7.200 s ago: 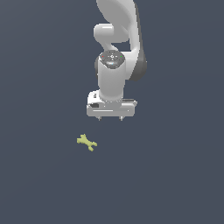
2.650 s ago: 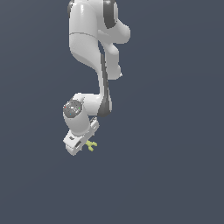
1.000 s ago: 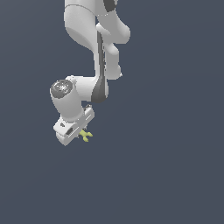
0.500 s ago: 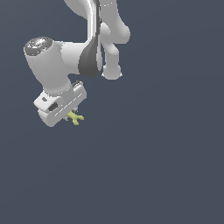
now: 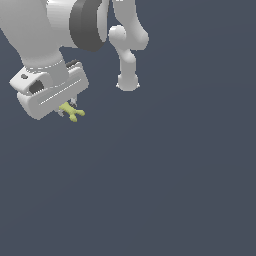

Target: Pick up the object and move it to a goal position.

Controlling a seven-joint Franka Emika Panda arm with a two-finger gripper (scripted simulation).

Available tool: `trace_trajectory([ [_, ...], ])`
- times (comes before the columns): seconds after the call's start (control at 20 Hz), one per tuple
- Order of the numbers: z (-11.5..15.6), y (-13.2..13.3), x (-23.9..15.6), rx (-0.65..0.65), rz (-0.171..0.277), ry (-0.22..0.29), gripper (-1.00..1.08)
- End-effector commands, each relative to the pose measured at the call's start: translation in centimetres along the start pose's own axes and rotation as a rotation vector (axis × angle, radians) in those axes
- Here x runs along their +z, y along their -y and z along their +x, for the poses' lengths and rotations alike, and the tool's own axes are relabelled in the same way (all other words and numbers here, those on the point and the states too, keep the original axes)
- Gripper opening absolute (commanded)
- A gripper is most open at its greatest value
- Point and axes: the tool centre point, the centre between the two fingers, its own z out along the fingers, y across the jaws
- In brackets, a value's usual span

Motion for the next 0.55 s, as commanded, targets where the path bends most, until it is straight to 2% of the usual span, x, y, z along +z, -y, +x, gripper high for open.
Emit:
trace_trajectory([
  [0.0,-0.5,0.1,-1.7,0.000,0.002,0.000,-1.00],
  [0.5,-1.3,0.0,-4.4,0.001,0.002,0.001,-1.00],
])
